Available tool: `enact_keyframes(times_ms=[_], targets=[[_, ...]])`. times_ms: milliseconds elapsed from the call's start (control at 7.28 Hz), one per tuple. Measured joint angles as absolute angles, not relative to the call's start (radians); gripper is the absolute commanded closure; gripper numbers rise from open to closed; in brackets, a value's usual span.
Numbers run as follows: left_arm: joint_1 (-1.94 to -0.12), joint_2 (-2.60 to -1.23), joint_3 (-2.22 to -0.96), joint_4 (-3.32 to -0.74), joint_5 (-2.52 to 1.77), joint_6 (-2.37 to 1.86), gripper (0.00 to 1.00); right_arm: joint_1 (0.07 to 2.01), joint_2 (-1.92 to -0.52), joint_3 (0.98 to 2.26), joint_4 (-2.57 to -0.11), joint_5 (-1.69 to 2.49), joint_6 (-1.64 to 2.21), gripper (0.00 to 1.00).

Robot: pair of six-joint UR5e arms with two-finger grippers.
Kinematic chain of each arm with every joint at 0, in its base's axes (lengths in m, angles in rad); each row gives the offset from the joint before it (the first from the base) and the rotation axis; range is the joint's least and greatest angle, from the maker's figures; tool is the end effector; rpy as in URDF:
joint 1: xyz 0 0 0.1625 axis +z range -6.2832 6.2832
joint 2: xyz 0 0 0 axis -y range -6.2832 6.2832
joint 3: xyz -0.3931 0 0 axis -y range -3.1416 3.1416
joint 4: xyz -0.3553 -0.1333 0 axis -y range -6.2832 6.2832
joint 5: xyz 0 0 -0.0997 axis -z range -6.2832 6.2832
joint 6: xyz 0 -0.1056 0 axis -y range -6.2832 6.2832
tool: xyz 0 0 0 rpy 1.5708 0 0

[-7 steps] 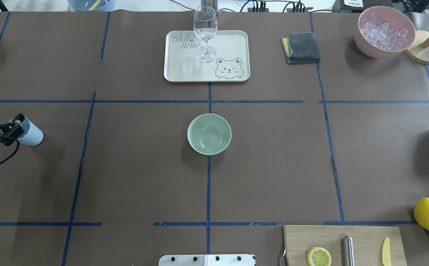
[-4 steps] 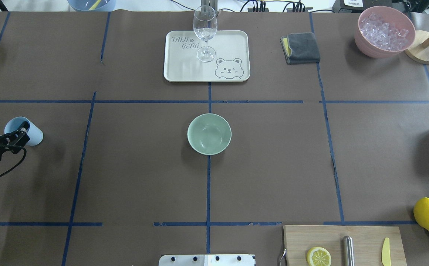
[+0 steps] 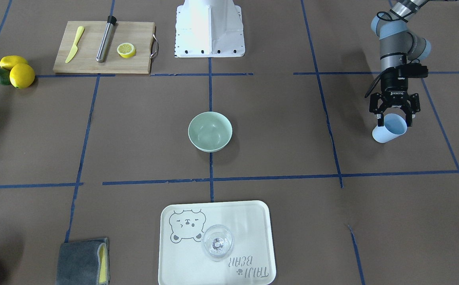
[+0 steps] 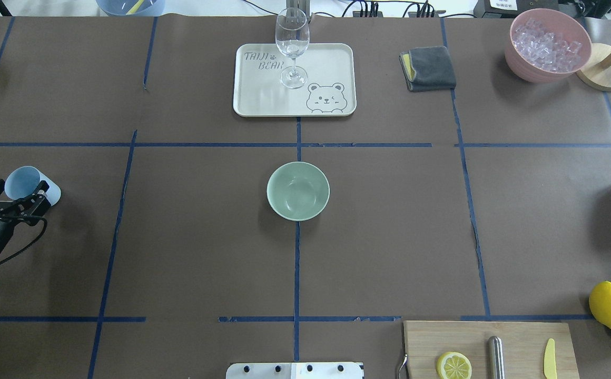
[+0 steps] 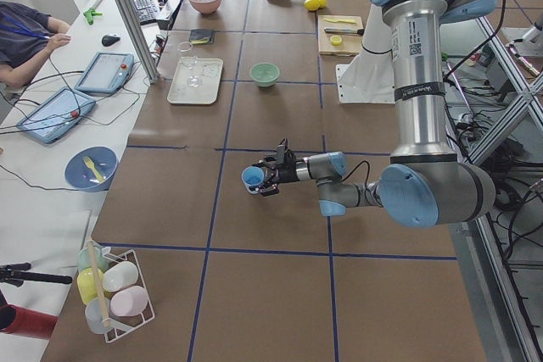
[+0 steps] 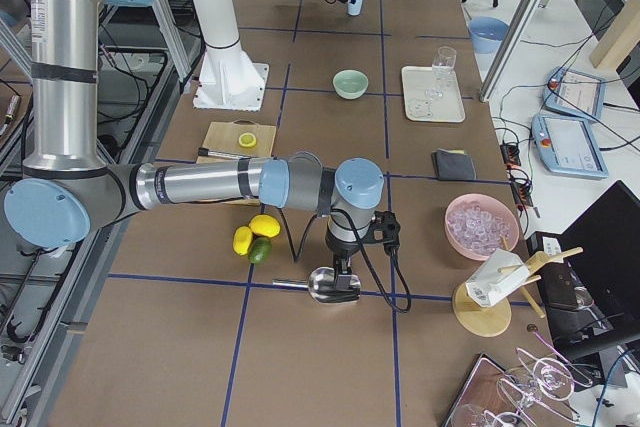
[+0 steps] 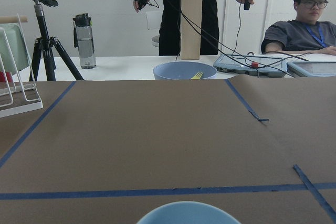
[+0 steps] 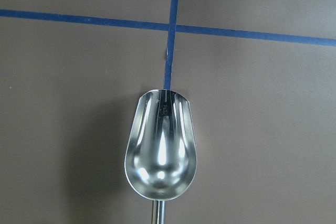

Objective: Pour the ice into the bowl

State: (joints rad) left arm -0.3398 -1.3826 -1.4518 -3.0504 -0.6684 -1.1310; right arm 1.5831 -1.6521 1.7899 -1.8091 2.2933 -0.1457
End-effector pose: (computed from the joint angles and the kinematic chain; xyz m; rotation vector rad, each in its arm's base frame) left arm 0.2712 -0.3252 0.5896 1.1430 0.7018 -0.4428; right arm 0.0685 -0.4104 0.5943 -0.0388 -0.7274 -0.0911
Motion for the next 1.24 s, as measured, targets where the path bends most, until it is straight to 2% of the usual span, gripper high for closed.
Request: enact_keyframes(times_ms=[412, 687, 824, 1099, 1236], targets=[[-0.316, -1.442, -1.361, -3.051, -0.631, -1.155, 0.0, 1.583, -1.652, 1.789, -1.809, 2.293, -0.146, 0.0], [-0.308, -1.458, -1.335, -3.051, -0.626, -1.161, 0.04, 1.583, -1.652, 1.788, -1.809, 2.293, -0.146, 0.0], [-0.306, -1.462, -1.327, -3.051, -0.626, -1.161, 0.18, 1.583, -1.652, 1.788, -1.809, 2.293, -0.146, 0.0], [-0.304, -1.473, -1.319, -3.052, -0.626, -1.163, 0.64, 1.583, -1.652, 1.788, -1.809, 2.293, -0.146, 0.0], [-0.304, -1.478, -1.321, -3.052, -0.626, -1.166, 0.79, 1.583, -1.652, 1.787, -1.809, 2.293, -0.146, 0.0]])
